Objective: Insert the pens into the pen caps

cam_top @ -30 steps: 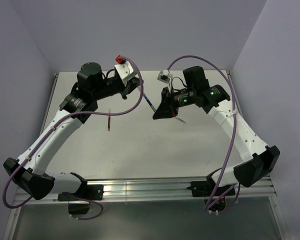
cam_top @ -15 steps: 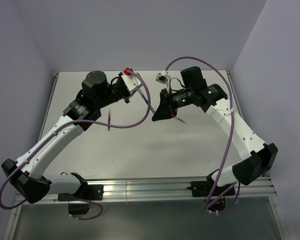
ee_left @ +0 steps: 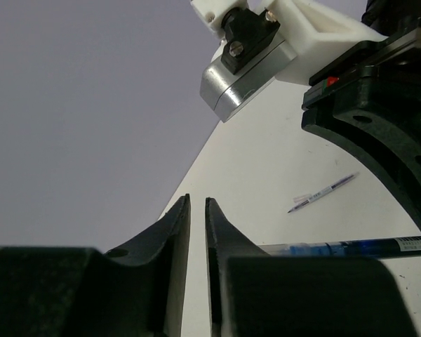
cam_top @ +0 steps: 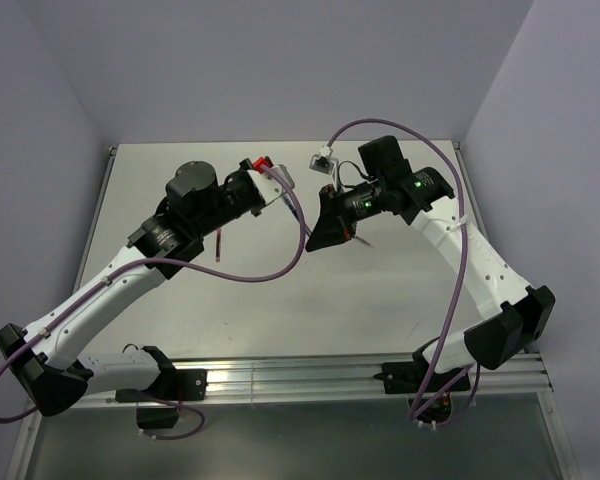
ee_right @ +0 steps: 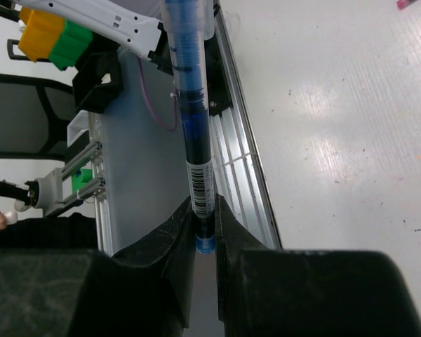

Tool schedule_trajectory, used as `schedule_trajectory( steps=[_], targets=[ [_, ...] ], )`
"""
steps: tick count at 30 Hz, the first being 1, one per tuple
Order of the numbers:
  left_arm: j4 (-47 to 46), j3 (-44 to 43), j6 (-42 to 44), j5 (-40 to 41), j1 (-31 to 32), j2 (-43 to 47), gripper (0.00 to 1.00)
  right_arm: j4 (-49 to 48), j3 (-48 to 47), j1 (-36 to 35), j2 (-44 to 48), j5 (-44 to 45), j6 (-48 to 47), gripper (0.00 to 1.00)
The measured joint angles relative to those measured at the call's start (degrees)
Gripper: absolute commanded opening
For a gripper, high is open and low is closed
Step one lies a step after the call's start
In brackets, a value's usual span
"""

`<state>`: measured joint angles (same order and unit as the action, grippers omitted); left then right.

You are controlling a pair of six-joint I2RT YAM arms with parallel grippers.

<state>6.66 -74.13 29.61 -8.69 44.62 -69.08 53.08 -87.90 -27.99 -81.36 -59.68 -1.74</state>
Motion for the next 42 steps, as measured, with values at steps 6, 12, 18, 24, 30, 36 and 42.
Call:
schedule_trajectory(
  steps=[6,12,18,24,30,36,42],
  targets=[
    [0.02,0.52,-0.02,-0.52,0.00,0.26,0.27,2.01,-0.20,0.00,0.00,-0.02,-0.04,0.00],
    [-0.02,0.70,-0.11,-0.68,0.22,0.26,0.26,3.23,-0.68,0.00,-0.24,0.02,-0.26,0.00],
    [-0.28,1.20,-0.55,-0.72,0.57,0.46,0.26,5.09,-1.46,0.00,-0.55,0.42,-0.68,0.00],
    [-0.85,1.81,-1.20,-0.66,1.07,0.87,0.27,6.97,-2.36,0.00,-0.66,0.81,-0.92,0.00],
    [-2.51,2.93,-1.88,-0.33,1.22,1.49,0.28,9.25,-4.39,0.00,-1.44,1.11,-1.14,0.00],
    [-3.61,4.11,-2.45,0.59,1.49,1.88,0.28,11.30,-5.64,-0.02,-2.38,1.18,-1.22,0.00],
    [-4.76,5.09,-3.54,1.16,1.92,1.88,0.29,12.87,-6.21,-0.20,-2.60,1.38,-1.27,0.00]
  ],
)
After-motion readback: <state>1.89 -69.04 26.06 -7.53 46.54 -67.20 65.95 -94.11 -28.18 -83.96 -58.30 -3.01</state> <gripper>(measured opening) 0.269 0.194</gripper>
